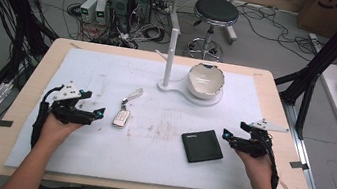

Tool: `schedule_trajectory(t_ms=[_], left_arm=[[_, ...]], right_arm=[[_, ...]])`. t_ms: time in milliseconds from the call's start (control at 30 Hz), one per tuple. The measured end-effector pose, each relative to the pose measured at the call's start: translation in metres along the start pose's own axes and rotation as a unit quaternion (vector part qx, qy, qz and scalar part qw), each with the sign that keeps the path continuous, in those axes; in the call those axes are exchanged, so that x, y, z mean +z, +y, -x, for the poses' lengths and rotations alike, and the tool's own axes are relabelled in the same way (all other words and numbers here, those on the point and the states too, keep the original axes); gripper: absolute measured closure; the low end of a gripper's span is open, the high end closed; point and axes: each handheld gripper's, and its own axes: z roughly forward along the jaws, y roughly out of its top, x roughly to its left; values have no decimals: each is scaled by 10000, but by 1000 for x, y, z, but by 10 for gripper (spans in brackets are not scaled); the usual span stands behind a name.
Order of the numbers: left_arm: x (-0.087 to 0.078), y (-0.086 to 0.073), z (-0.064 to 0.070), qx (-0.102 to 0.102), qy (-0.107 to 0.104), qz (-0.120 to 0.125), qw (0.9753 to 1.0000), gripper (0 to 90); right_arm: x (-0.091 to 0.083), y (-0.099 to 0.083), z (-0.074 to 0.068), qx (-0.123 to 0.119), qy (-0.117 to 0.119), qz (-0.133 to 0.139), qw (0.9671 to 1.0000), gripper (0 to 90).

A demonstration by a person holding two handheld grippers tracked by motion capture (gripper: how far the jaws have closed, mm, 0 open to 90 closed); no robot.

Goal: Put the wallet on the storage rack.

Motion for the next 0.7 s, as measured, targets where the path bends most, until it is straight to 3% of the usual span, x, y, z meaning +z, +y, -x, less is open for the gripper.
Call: schedule_trajectory(t_ms=[600,700], left_arm=[[2,-1,-1,67,-43,-43,10000,172],[2,-2,0,73,-84,-8,9999,172]], right_arm=[[6,-1,-3,-71,54,-118,9999,189],[8,-2,-7,-73,-106,-259,9996,189]])
